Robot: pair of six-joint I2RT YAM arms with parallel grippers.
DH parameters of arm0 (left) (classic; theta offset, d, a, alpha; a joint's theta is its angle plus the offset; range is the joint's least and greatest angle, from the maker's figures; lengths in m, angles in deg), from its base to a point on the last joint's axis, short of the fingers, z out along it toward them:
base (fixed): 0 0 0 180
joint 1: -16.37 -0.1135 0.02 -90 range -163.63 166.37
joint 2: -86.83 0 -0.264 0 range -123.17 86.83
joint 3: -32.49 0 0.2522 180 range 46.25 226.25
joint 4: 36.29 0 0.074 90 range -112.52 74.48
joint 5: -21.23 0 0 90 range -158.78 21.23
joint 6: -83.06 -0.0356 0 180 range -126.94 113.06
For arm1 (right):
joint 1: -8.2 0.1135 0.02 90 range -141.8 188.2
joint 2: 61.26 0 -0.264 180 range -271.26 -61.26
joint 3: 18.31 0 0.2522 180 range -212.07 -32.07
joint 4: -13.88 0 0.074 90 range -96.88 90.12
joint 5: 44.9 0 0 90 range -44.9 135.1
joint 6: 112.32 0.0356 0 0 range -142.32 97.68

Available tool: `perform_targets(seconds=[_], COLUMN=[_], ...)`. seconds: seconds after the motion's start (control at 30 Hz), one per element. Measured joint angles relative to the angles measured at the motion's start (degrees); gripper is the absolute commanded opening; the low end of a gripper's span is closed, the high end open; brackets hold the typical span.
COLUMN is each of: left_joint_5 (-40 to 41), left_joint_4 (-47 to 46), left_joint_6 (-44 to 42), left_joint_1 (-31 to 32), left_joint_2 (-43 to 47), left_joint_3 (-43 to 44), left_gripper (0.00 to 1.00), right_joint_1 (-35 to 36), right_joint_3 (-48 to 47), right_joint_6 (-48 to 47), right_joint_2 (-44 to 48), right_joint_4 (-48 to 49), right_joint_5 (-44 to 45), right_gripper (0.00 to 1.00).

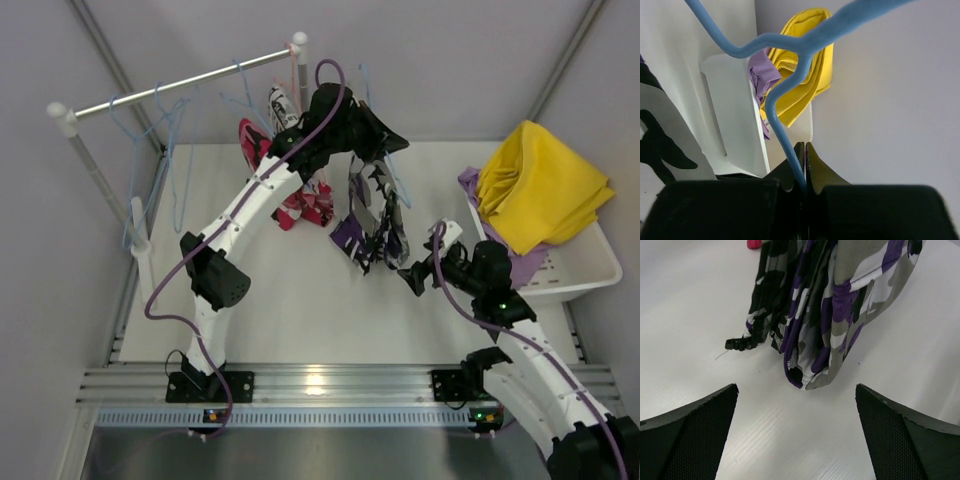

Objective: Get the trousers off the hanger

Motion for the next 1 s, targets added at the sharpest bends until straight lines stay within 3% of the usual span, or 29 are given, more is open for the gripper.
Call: perform_targets(seconds=[0.53,0.8,1.0], left_joint_5=[-3.30,-5.42,-6.62], left_joint_4=[-1.31,-1.38,-1.38], left_joint_6=[1.40,2.12,2.73], left_joint_1=[2.03,3.58,4.13], left_joint_2=[0.00,0.02,0.66], left_joint_3=[0.00,0.00,0.00], left_gripper=[0.00,0.00,0.00], right_joint_1=[13.27,14.62,14.78], right_joint_3=[2.49,2.51,2.51], right_joint_6=[7.61,8.92,10.03], right_joint_2=[-14.32,-16.74,-17.42], right_joint_4=[12.09,13.99,14.16], right_joint_5=[18.62,25.09,27.91], right_gripper=[0.97,0.97,0.91])
